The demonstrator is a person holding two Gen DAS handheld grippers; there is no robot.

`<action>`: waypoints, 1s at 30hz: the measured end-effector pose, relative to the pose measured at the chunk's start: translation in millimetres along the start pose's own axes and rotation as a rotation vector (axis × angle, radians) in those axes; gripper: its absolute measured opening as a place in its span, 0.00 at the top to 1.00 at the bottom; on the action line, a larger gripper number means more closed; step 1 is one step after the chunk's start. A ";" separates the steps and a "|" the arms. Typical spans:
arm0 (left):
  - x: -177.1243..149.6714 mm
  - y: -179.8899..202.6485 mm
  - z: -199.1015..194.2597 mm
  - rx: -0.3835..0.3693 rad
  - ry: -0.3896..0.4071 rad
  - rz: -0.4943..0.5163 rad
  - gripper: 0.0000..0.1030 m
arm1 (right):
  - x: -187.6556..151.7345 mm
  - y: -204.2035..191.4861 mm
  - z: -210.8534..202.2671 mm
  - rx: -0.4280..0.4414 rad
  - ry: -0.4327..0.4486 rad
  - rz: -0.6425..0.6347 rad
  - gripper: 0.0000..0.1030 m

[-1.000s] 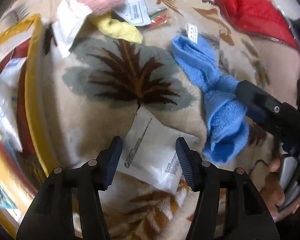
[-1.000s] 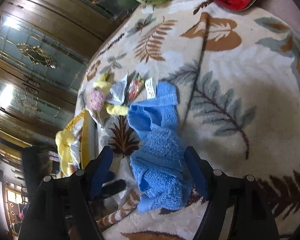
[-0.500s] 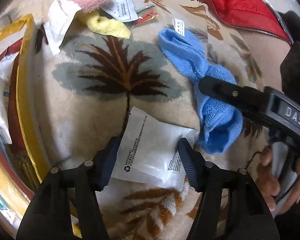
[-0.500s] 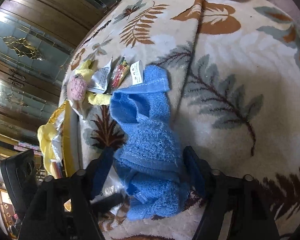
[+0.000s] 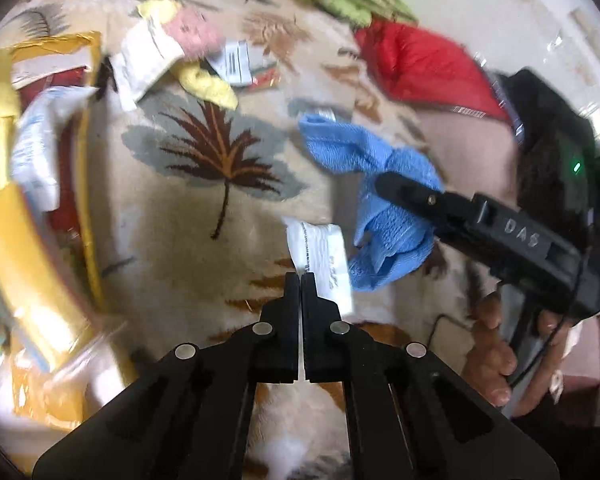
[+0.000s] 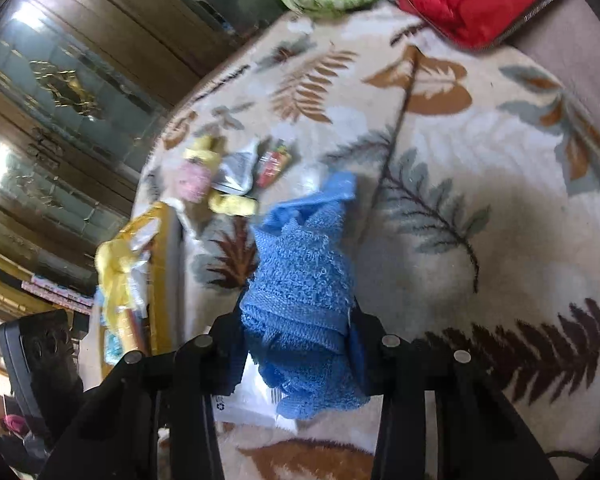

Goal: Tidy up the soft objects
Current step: 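Carry the blue towel and white packet over the tray with both tools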

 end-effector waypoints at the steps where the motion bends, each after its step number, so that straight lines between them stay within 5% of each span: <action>1: -0.4 2.1 -7.2 -0.014 0.021 -0.006 1.00 | -0.3 -2.5 -4.8 0.005 0.010 -0.008 0.60; 11: 20.0 7.7 -113.5 -0.108 0.251 -0.065 1.00 | -2.1 -59.8 -56.8 0.131 0.107 -0.073 0.61; 16: 34.8 -4.1 -162.5 -0.096 0.315 -0.074 1.00 | 1.6 -98.6 -70.8 0.175 0.136 -0.123 0.60; 21: 19.0 -9.0 -146.0 -0.057 0.231 -0.044 0.98 | -10.2 -113.1 -61.9 0.239 0.115 -0.130 0.56; 27: -17.6 -23.6 -76.9 0.178 -0.066 -0.008 0.89 | -19.3 -91.5 -35.9 0.176 0.076 -0.100 0.56; 30: -30.1 -22.5 -53.7 0.218 -0.163 0.071 0.88 | -22.2 -73.2 -15.0 0.120 0.044 -0.075 0.56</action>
Point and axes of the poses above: each gripper's, at about its wrist camera, not at the fingertips, and z roughly the way its jaws point, y to its right, x to its top, the point moved 9 cm from there along z, roughly the way its jaws point, and after that the axes turned 15 degrees about -x, right-handed, at the moved point
